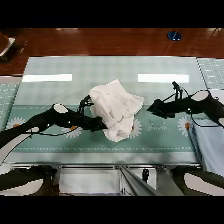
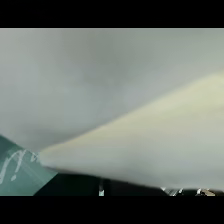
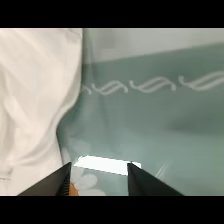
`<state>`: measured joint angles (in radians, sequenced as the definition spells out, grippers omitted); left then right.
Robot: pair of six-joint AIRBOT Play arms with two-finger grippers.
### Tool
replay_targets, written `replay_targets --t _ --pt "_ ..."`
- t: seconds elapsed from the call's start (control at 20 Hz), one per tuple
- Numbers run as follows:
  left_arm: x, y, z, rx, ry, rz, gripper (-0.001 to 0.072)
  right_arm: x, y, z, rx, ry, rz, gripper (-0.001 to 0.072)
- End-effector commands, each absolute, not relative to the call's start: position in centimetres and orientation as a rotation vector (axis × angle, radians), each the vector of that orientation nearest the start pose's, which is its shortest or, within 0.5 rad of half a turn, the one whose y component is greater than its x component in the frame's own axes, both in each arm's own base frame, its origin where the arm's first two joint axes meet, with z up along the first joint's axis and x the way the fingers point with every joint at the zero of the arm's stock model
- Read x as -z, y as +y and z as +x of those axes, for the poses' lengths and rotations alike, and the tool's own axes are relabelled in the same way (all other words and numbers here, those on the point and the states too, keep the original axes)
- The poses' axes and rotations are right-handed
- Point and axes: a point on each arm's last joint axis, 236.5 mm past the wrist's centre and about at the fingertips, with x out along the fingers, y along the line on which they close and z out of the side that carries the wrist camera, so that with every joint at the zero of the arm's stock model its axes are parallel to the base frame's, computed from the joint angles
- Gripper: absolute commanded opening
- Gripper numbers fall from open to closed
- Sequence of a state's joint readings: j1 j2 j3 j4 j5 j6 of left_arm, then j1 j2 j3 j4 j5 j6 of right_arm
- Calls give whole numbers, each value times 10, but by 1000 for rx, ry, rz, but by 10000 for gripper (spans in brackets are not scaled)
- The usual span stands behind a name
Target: Fold the shirts.
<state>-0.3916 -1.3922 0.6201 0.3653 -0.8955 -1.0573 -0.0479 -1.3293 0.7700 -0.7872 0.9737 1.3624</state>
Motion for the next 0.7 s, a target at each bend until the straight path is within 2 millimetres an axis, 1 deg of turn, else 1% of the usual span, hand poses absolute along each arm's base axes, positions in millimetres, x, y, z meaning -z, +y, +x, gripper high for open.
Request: replay_targets --t 0.0,0.2,0.3,0.4,0.45,0.5,0.55,0.6,0.65 --pt "88 -283 233 733 1488 -654 20 77 142 353 -324 1401 758 406" --pt "88 -283 233 733 1489 -654 20 94 169 357 -360 1466 801 406" --pt "88 -283 233 732 1488 -654 21 96 179 364 -380 1468 793 406" --pt "88 -283 233 732 1489 -654 21 92 190 374 -403 1455 799 404" --pt "88 -283 233 733 1488 -654 20 91 193 380 -410 1445 793 372" --pt "88 -283 233 733 1488 -654 21 88 197 383 -422 1439 786 227" --pt "88 -283 233 733 1487 -654 21 83 199 388 -445 1421 766 25" --pt "86 -281 237 730 1480 -661 20 69 203 392 -503 1400 742 22" --pt "77 -278 244 748 1456 -668 20 50 204 399 -550 1378 720 22"
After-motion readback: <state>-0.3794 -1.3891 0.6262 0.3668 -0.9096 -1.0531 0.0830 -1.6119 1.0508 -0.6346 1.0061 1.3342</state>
